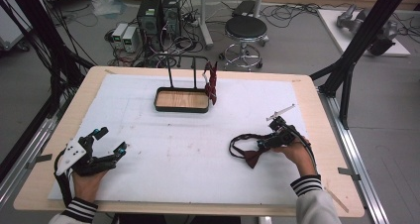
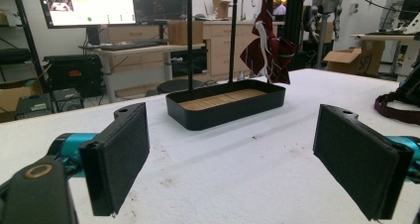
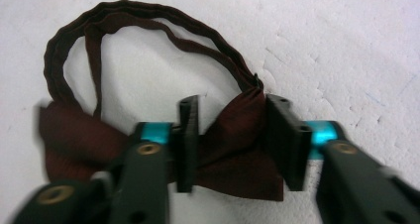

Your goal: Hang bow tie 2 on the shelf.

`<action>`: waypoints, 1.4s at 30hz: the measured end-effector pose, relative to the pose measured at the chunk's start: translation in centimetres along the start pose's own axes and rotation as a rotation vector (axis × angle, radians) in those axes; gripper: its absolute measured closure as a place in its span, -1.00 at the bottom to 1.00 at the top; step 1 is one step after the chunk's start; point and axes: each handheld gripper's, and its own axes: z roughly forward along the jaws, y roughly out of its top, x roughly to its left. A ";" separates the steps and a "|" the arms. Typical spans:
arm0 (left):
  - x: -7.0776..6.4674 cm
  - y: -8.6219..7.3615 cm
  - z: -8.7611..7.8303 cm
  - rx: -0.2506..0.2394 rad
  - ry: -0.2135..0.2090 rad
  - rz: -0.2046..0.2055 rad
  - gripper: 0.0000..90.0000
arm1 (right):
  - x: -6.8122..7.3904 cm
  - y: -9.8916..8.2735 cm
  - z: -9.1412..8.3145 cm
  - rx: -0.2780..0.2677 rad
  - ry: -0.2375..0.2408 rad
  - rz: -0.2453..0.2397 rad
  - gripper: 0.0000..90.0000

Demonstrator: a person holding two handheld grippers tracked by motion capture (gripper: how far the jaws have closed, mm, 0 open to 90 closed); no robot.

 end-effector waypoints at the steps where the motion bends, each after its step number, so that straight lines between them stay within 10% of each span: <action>1: 0.0 0.0 0.0 0.001 0.000 0.002 -0.67 | 0.0 0.0 0.0 0.001 -0.001 0.005 0.57; 12: 0.0 0.0 0.0 0.002 -0.001 0.006 -0.67 | 0.5 0.2 -0.3 -0.010 -0.001 -0.017 0.80; 42: 0.0 0.0 0.0 0.000 0.000 0.007 -0.67 | 5.4 3.3 -1.9 -0.393 0.022 -0.205 0.80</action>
